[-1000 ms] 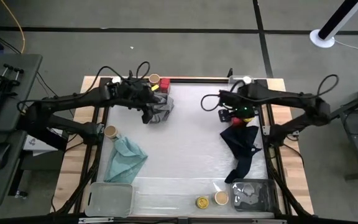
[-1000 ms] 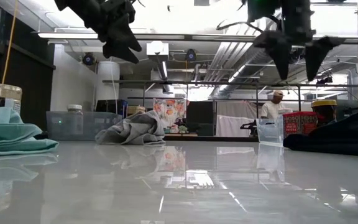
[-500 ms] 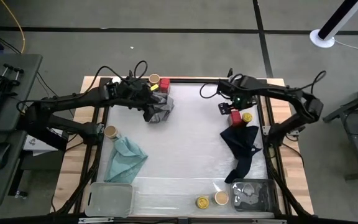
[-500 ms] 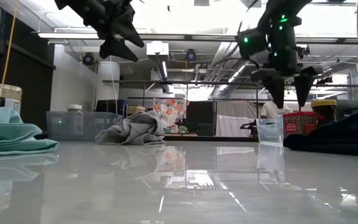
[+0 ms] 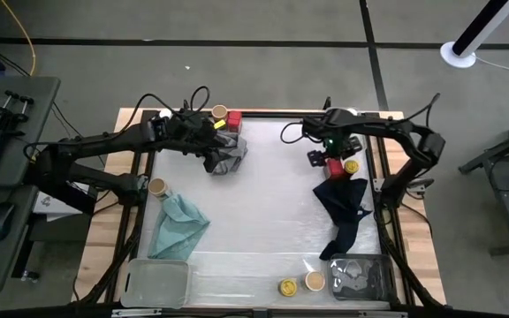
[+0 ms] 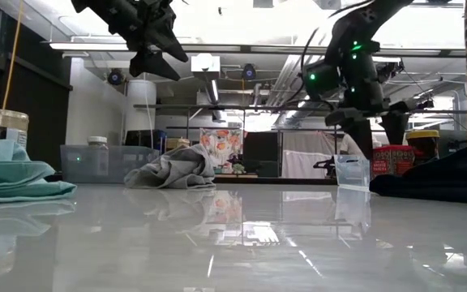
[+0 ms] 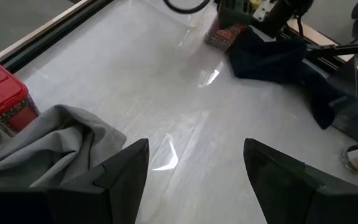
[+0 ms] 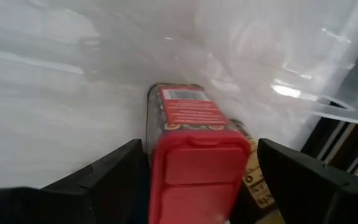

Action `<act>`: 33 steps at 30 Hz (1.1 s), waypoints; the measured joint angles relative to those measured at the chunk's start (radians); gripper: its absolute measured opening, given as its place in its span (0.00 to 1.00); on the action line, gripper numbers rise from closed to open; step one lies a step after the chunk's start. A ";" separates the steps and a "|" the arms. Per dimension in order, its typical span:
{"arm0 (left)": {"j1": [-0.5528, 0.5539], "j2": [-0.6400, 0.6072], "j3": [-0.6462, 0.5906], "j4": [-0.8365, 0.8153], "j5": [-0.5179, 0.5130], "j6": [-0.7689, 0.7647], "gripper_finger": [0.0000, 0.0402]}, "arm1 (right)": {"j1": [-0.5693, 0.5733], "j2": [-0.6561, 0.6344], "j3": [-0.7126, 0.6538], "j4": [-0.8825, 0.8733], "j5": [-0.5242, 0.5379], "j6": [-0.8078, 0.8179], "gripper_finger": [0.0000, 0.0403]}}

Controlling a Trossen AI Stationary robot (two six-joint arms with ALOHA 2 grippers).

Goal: Sort spices by type
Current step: Put the bottom red seasoning can into the bottom black bin

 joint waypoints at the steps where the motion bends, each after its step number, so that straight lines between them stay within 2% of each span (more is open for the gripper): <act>1: 0.000 0.000 0.000 0.000 0.000 0.000 0.62 | 0.000 0.010 0.000 0.000 -0.008 -0.002 0.78; 7: 0.000 0.000 0.000 -0.006 0.000 0.021 0.62 | 0.002 0.069 0.000 0.007 -0.048 -0.014 0.72; 14: 0.000 0.000 0.000 -0.021 -0.001 0.063 0.62 | 0.023 0.062 0.023 0.043 -0.072 -0.019 0.52; 15: 0.000 0.000 0.000 -0.022 -0.001 0.064 0.62 | 0.030 0.058 0.035 0.046 -0.071 -0.029 0.51; 19: 0.004 -0.001 0.000 -0.023 -0.008 0.071 0.62 | 0.060 0.025 0.127 0.073 -0.065 -0.078 0.51; 23: 0.004 -0.001 0.000 -0.026 -0.028 0.071 0.62 | 0.098 -0.037 0.285 0.089 -0.042 -0.170 0.51; 25: 0.003 -0.001 0.000 -0.032 -0.030 0.052 0.62 | 0.136 -0.073 0.369 0.089 -0.043 -0.232 0.51; 28: 0.003 -0.001 0.000 -0.046 -0.031 0.004 0.62 | 0.216 -0.123 0.466 0.053 -0.114 -0.263 0.51; 31: 0.003 -0.001 0.000 -0.065 -0.031 -0.028 0.62 | 0.333 -0.157 0.518 -0.010 -0.208 -0.211 0.51; 33: 0.003 -0.001 0.000 -0.081 -0.031 -0.042 0.62 | 0.441 -0.167 0.524 -0.079 -0.243 -0.113 0.51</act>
